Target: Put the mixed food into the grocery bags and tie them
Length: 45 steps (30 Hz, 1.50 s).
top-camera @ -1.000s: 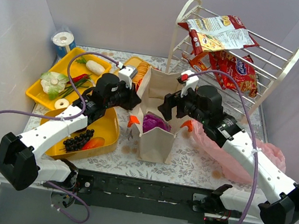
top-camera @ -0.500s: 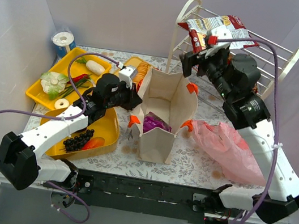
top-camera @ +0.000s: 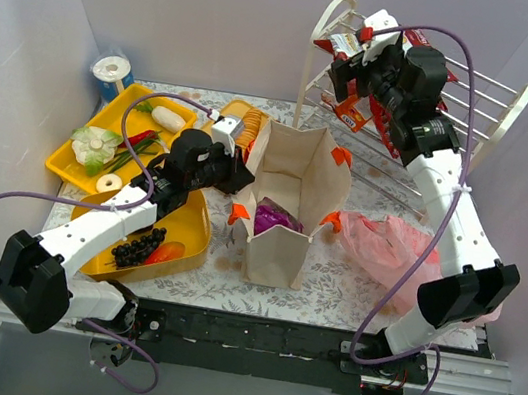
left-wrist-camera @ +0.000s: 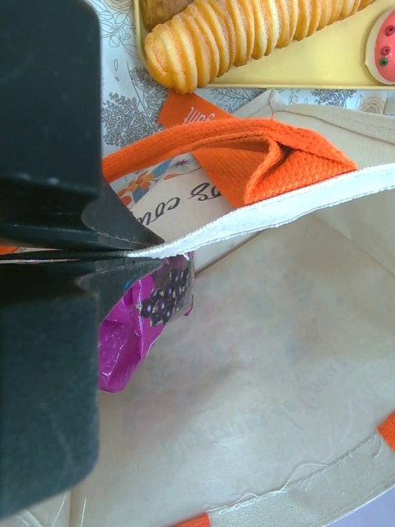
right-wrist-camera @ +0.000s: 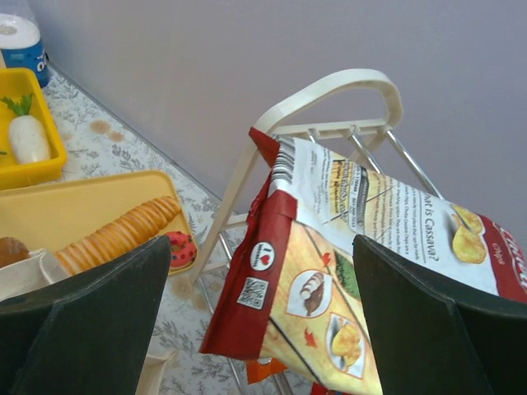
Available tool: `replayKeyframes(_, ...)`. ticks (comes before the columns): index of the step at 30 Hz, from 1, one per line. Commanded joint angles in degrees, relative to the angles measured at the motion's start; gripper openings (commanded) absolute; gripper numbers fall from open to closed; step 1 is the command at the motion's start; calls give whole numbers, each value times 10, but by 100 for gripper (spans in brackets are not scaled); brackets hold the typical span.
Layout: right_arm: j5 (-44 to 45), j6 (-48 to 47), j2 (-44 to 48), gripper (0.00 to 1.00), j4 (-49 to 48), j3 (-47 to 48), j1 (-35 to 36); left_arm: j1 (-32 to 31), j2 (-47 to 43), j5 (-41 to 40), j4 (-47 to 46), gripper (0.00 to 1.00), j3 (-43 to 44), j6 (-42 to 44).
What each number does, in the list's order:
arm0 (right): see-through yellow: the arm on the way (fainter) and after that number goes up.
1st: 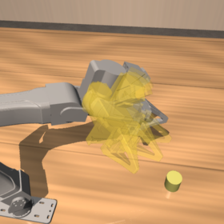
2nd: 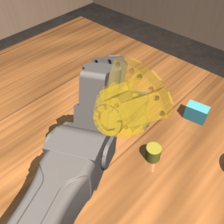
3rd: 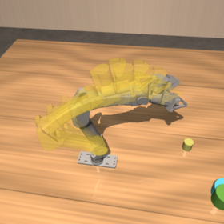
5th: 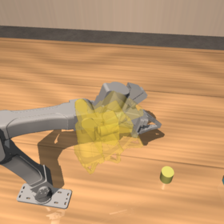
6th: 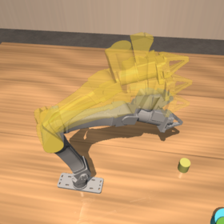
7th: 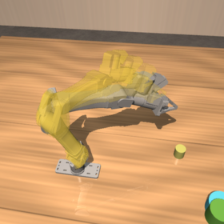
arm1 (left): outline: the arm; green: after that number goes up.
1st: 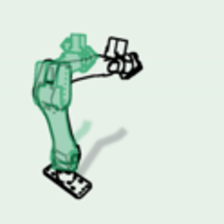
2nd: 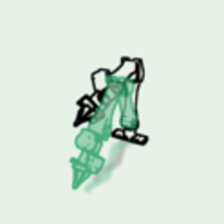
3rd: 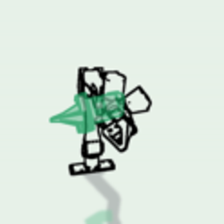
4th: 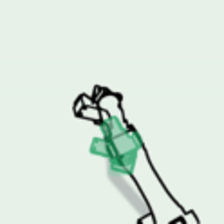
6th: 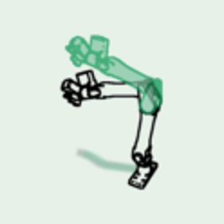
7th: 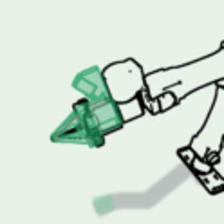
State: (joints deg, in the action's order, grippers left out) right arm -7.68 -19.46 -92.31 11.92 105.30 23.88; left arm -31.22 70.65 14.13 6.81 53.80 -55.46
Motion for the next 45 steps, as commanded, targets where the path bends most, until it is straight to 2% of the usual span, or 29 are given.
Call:
replayKeyframes(1, -54, 4, -13, 99, -39, 51, -18, -1, -24, 5, -17, 0, -3, -1)
replayKeyframes(12, -87, 18, -78, 97, -16, 98, -39, -1, -27, 5, -14, 0, 0, 1)
replayKeyframes(17, -53, 16, -95, 94, -8, 105, -41, -1, -28, -2, -11, 0, 1, 4)
replayKeyframes(23, -23, 12, -104, 77, -4, 106, -43, -1, -28, -5, -10, 0, 1, 7)
replayKeyframes(24, -23, 11, -103, 65, -4, 106, -44, -1, -29, -5, -9, 0, 0, 7)
replayKeyframes(27, -33, 14, -96, 37, -6, 106, -43, -1, -27, -2, -10, 0, 1, 6)
replayKeyframes(29, -39, 14, -92, 30, -9, 109, -43, -1, -27, -3, -10, 0, 1, 6)
replayKeyframes(30, -39, 14, -91, 14, -8, 119, -43, -1, -27, -3, -9, 0, 1, 5)
replayKeyframes(32, -42, 17, -92, 3, 8, 142, -43, -1, -27, -5, -9, 0, 1, 6)
replayKeyframes(34, -57, 26, -87, 1, 18, 171, -43, -1, -27, -6, -9, 0, 1, 7)
replayKeyframes(39, -88, 68, -27, 1, -18, 170, -43, -1, -28, -9, -9, 0, 1, 7)
replayKeyframes(42, -119, 129, 35, 1, -76, 119, -42, -2, -31, -16, -8, 0, 0, 6)
replayKeyframes(45, -128, 188, 109, 1, -158, 22, -28, -2, -29, -31, -9, 0, -1, 6)
